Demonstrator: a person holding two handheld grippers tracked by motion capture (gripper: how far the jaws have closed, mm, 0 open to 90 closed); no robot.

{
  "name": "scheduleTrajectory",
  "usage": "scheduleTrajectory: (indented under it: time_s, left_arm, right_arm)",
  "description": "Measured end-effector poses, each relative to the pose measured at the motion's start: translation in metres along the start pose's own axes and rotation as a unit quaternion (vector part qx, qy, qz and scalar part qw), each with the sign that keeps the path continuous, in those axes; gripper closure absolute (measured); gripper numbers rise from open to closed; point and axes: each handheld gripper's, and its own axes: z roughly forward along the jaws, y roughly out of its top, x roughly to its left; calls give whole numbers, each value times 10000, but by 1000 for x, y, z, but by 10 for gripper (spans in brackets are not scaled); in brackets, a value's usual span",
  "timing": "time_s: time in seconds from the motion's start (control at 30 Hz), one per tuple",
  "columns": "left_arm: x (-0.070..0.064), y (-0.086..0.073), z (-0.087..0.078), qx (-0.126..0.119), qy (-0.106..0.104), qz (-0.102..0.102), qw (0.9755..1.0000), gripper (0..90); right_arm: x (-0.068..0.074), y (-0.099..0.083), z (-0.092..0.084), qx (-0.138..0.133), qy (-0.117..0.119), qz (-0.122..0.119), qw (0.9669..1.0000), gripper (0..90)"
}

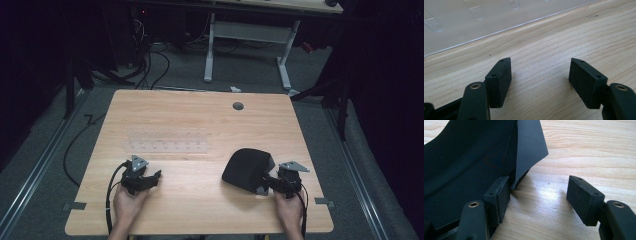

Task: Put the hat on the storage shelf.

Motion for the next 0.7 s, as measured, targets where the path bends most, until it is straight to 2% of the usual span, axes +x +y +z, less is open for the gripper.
scheduleTrajectory:
  time_s: [0.7]
  left_arm:
    - [-1, 0, 0, 15, -10, -8, 10000, 332]
  right_arm:
    - [0, 0, 0, 24, 44, -33, 10000, 330]
